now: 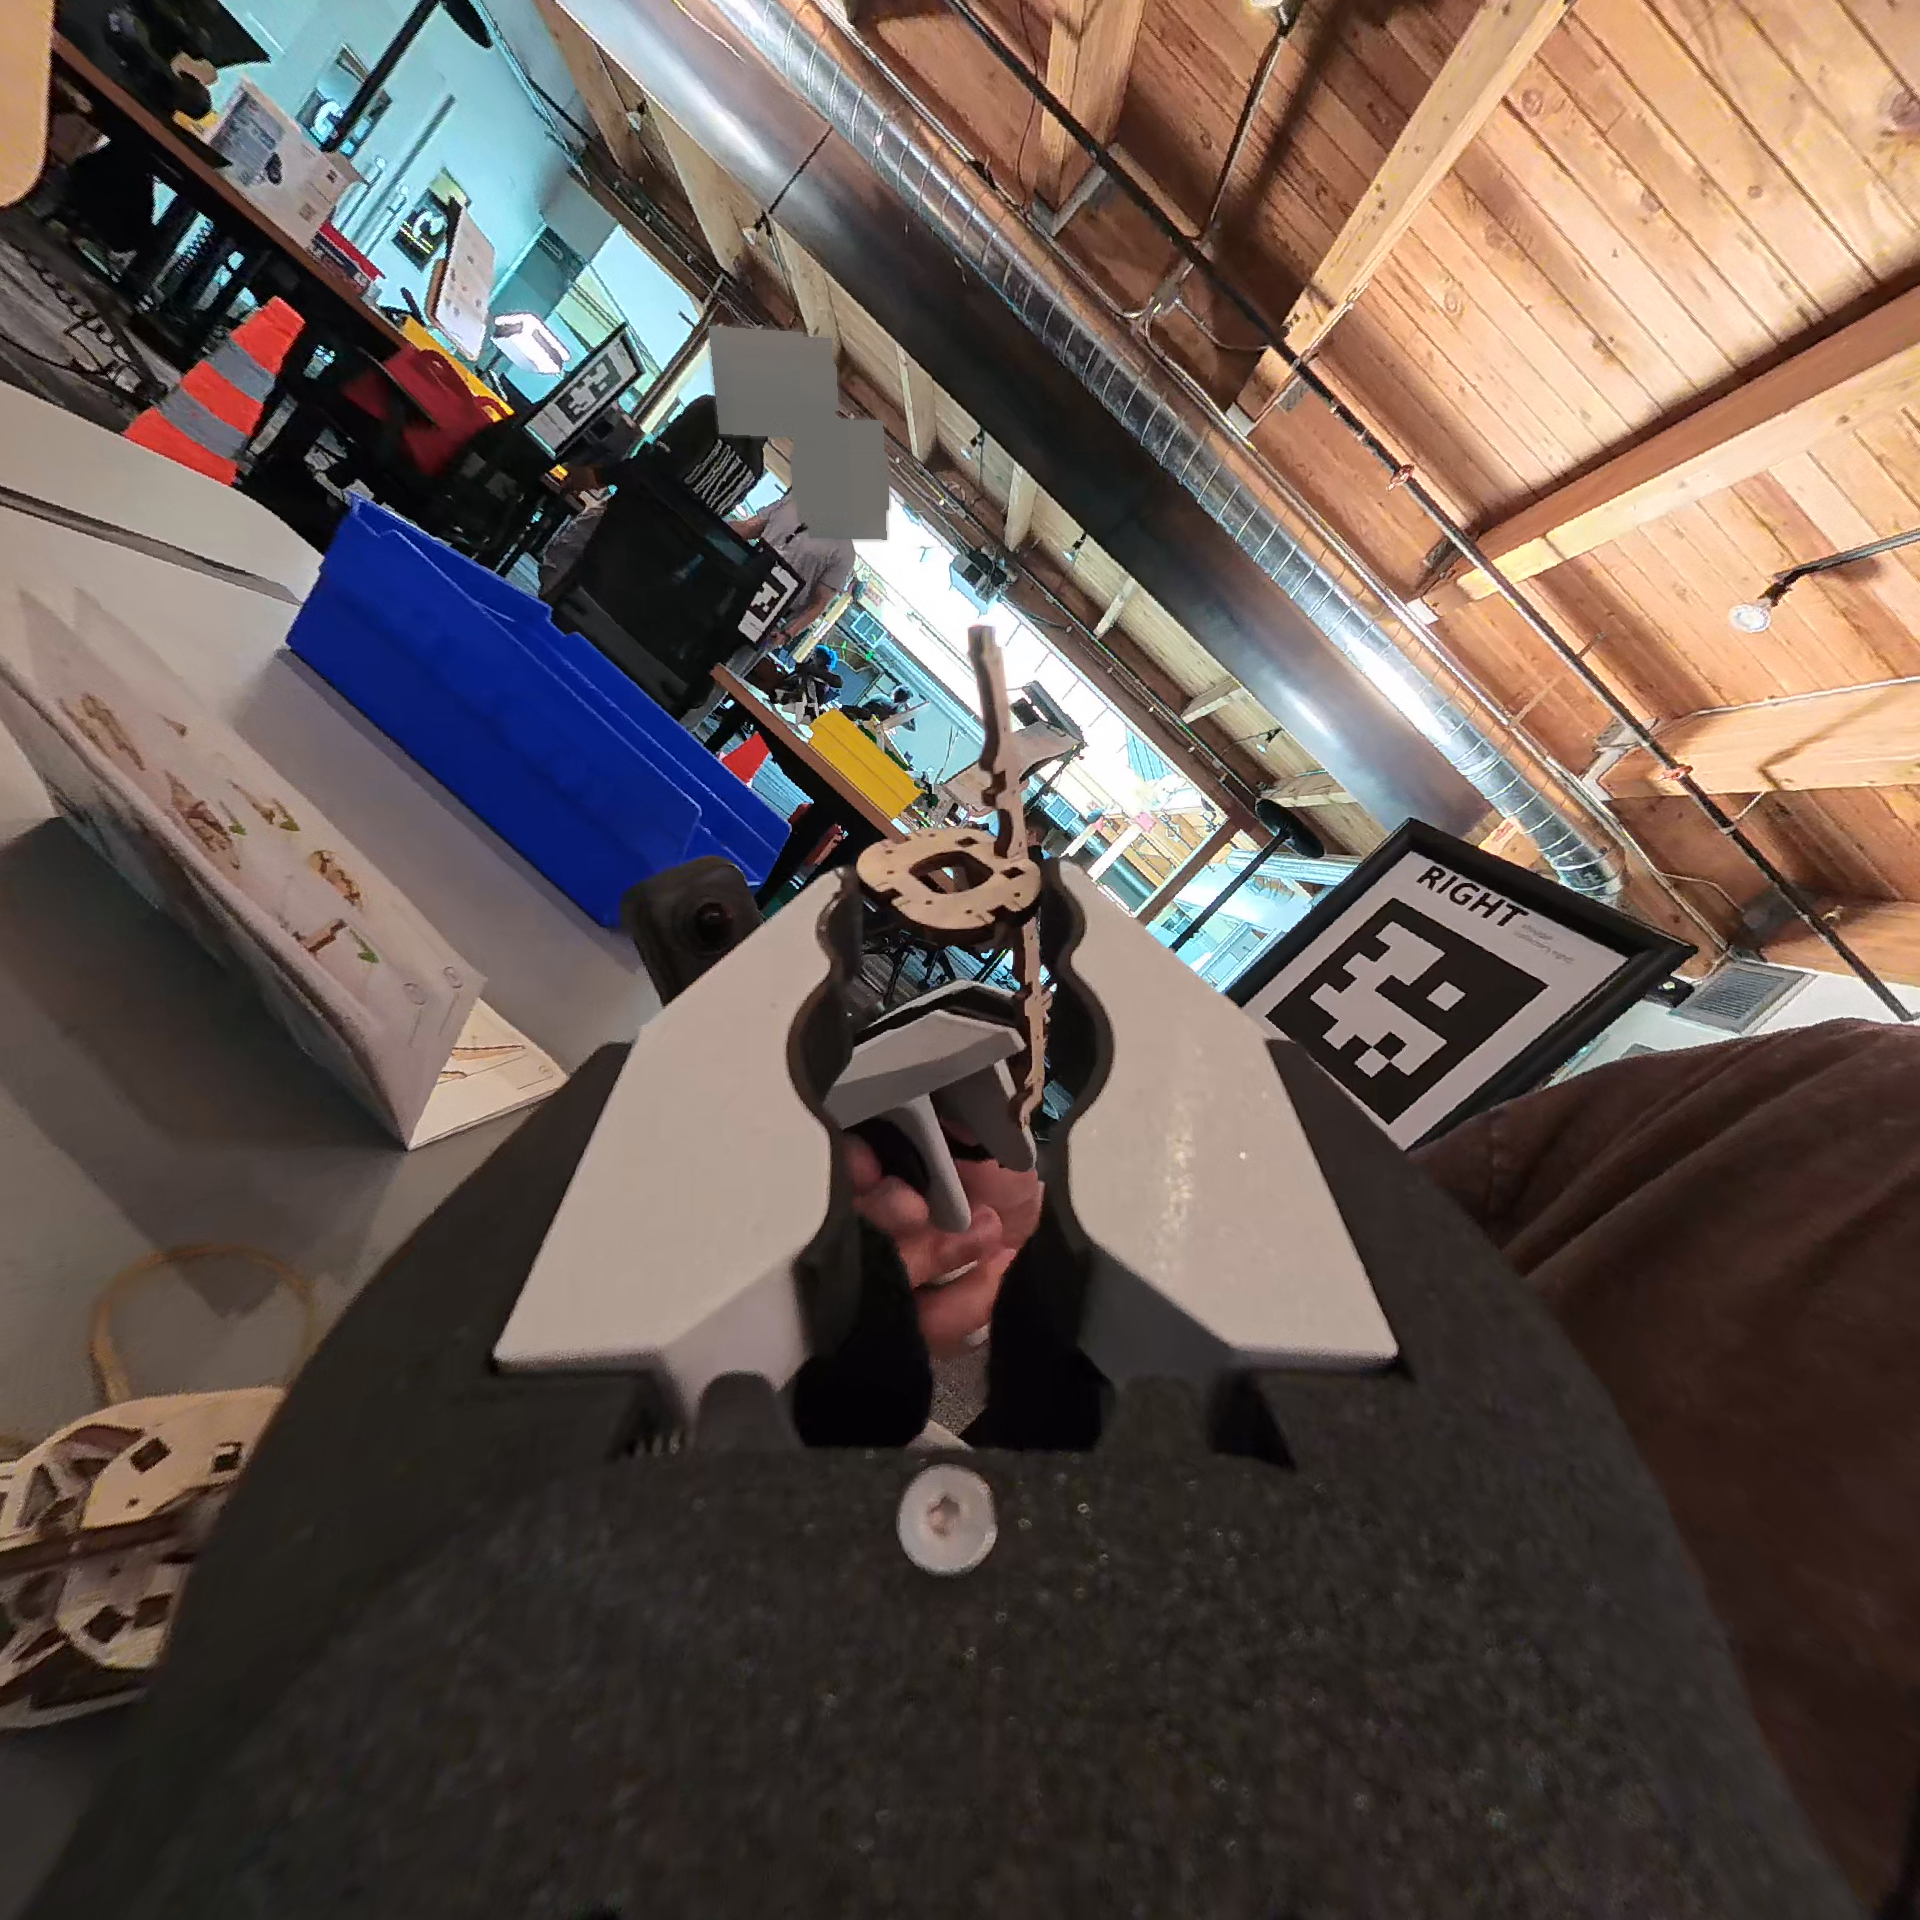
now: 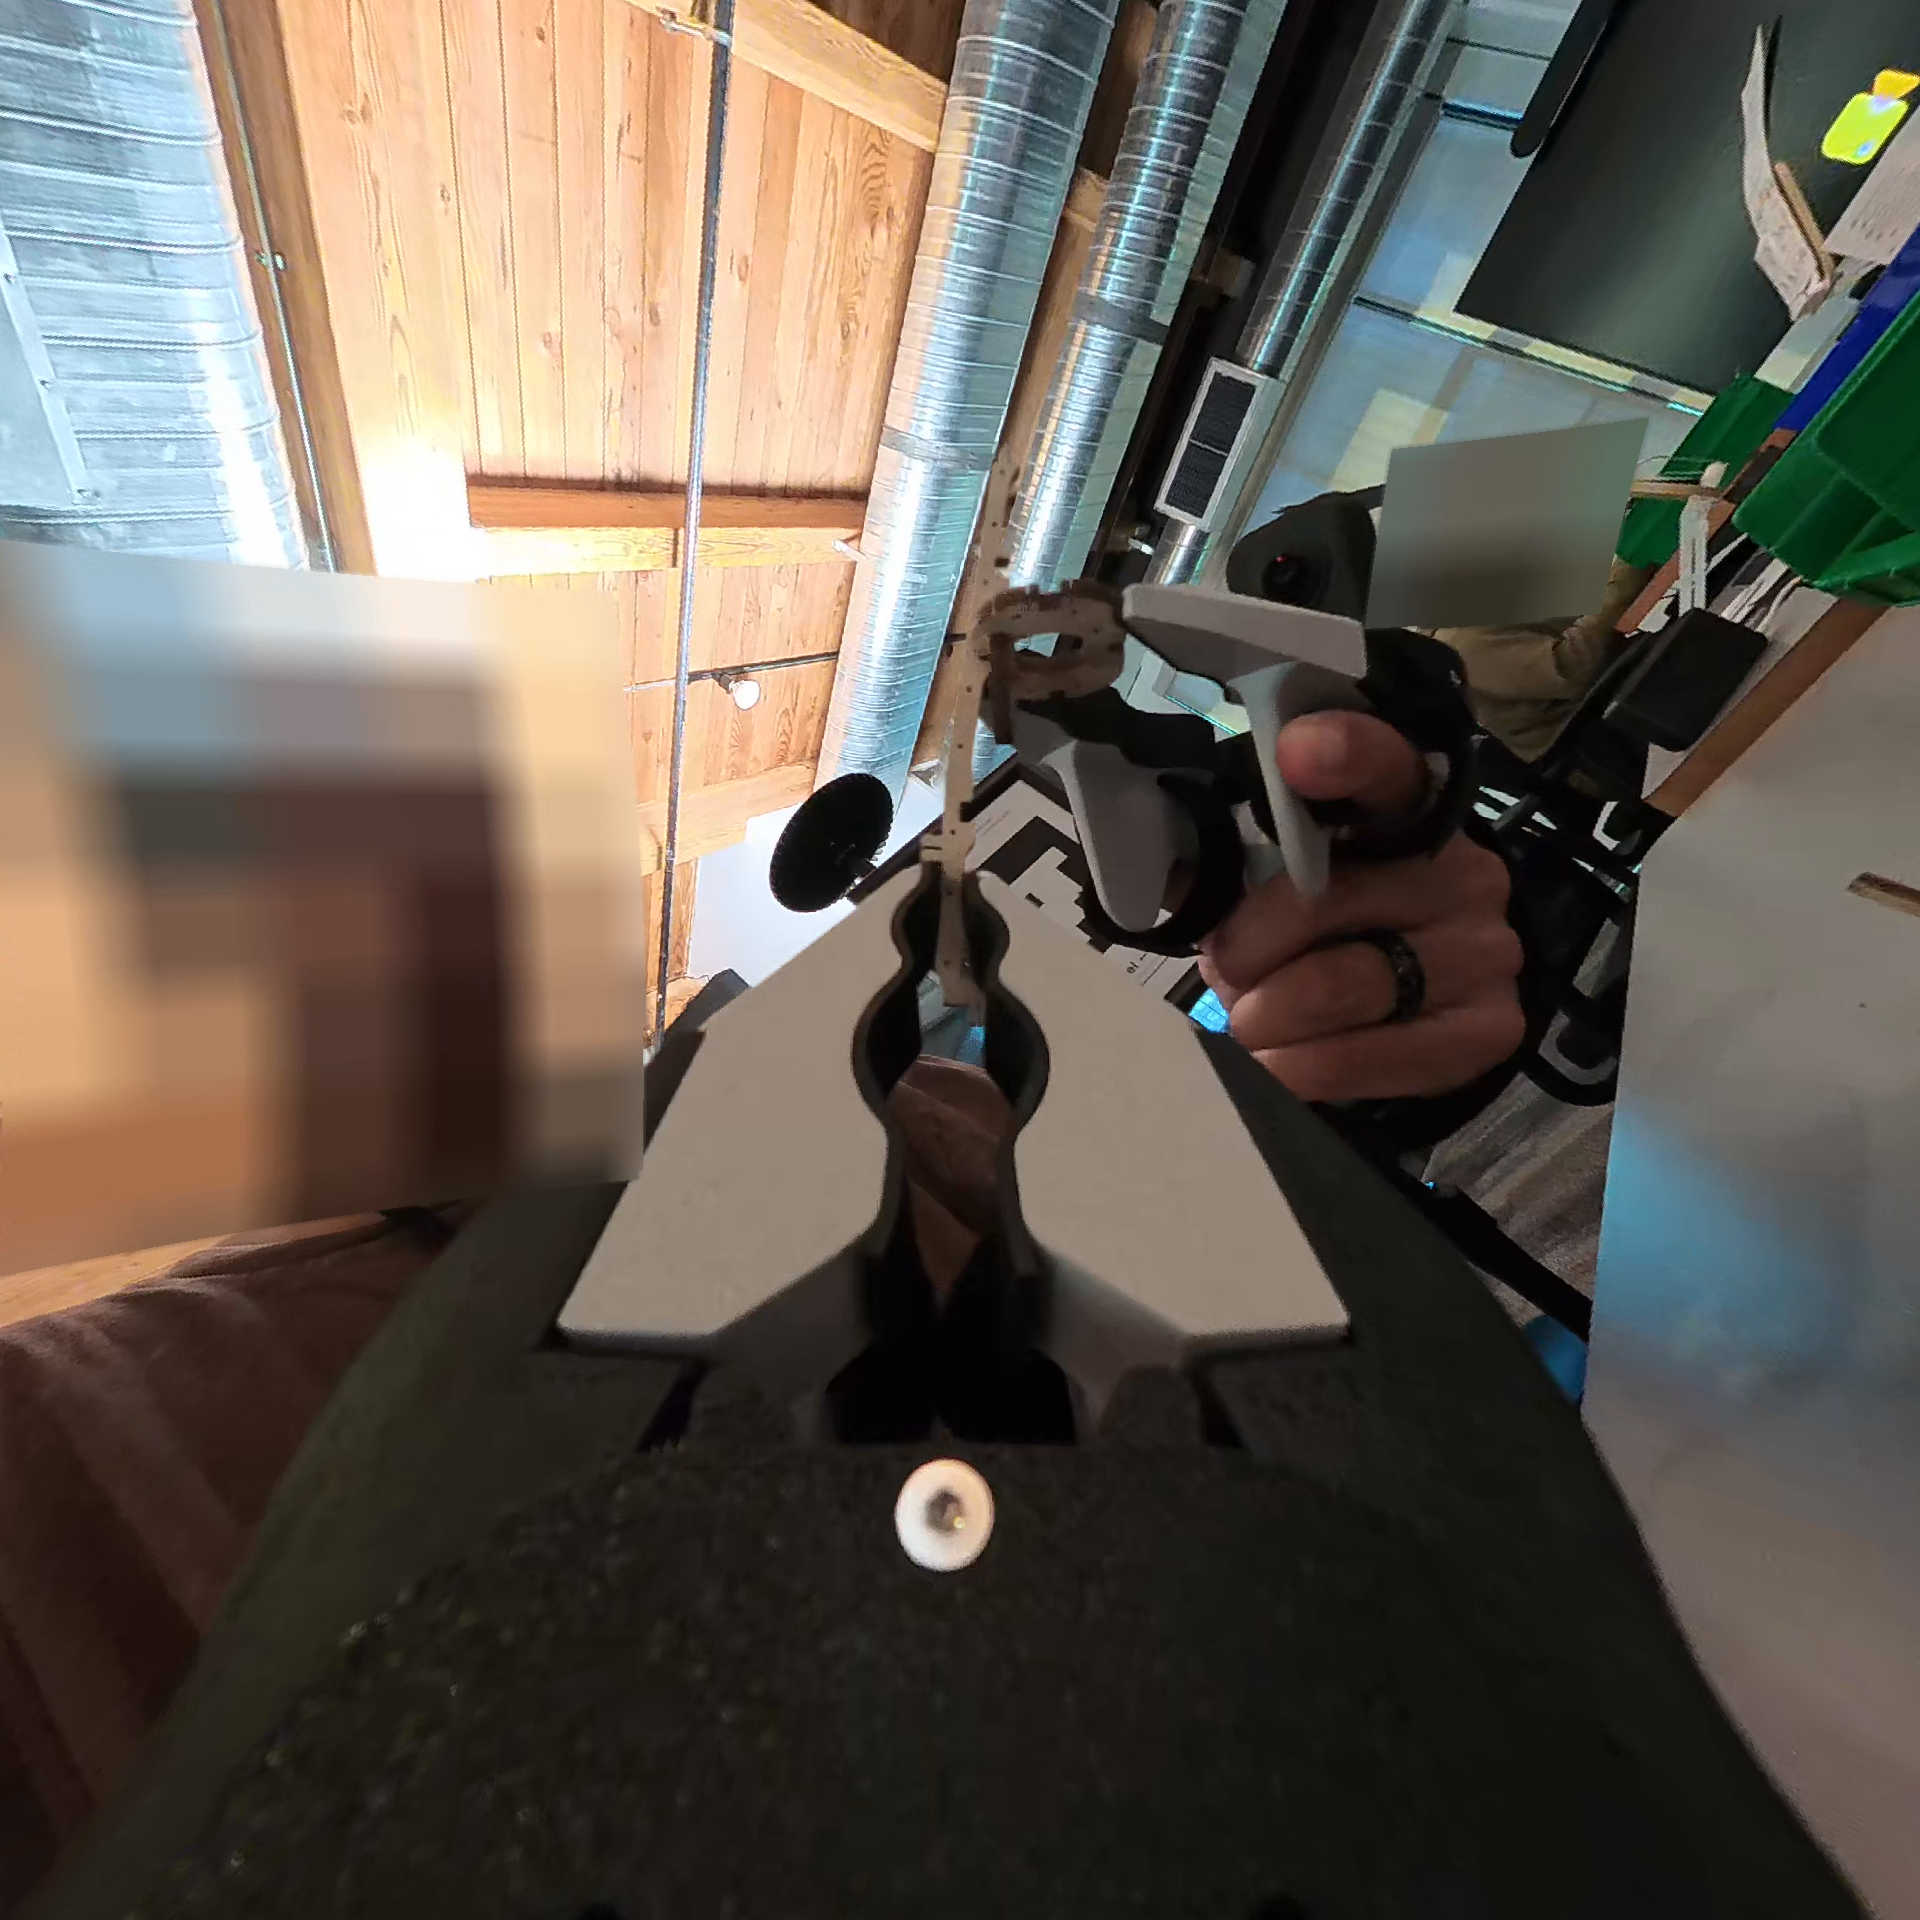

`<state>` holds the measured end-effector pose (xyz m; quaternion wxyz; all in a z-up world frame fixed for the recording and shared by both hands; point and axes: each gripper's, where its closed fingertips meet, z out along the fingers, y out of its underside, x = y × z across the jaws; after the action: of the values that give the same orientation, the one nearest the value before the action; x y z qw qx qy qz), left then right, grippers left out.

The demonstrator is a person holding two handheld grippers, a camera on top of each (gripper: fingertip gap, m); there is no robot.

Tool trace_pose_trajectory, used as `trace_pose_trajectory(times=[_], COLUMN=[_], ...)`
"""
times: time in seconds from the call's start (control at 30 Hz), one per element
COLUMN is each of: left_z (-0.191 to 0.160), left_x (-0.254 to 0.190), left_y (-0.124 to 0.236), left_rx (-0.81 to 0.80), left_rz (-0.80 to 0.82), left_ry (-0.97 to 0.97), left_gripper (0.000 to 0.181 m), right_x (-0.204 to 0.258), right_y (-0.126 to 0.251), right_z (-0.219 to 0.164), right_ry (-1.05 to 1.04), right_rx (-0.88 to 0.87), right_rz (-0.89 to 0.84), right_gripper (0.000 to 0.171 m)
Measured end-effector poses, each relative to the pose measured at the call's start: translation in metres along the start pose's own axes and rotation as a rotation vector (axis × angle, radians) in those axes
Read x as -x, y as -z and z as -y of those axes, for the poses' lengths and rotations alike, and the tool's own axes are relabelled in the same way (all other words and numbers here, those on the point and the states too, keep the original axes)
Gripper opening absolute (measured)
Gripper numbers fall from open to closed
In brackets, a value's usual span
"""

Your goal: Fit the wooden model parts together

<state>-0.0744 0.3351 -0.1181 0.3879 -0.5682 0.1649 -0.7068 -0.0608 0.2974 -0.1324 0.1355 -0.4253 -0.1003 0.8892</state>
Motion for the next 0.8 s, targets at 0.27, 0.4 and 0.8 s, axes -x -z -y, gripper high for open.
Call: trace_pose_trajectory(times=[0.27, 0.4, 0.8], left_z=[0.0, -0.001, -0.004], left_x=[0.011, 0.017, 0.024], left_y=[0.003, 0.004, 0.001], left_rx=[-0.027, -0.054, -0.109], left_rz=[0.023, 0.016, -0.036], left_ry=[0.066, 0.126, 0.273], left_gripper=[0.032, 0.032, 0.032], right_x=[-0.009, -0.013, -0.013], right_y=[0.007, 0.008, 0.011], right_z=[0.008, 0.009, 0.011], right_ry=[0.007, 0.002, -0.091], right_rx=[-0.013, -0.025, -0.11], right_rz=[-0.132, -0.185, -0.227], right_gripper=[0.003, 0.004, 0.004])
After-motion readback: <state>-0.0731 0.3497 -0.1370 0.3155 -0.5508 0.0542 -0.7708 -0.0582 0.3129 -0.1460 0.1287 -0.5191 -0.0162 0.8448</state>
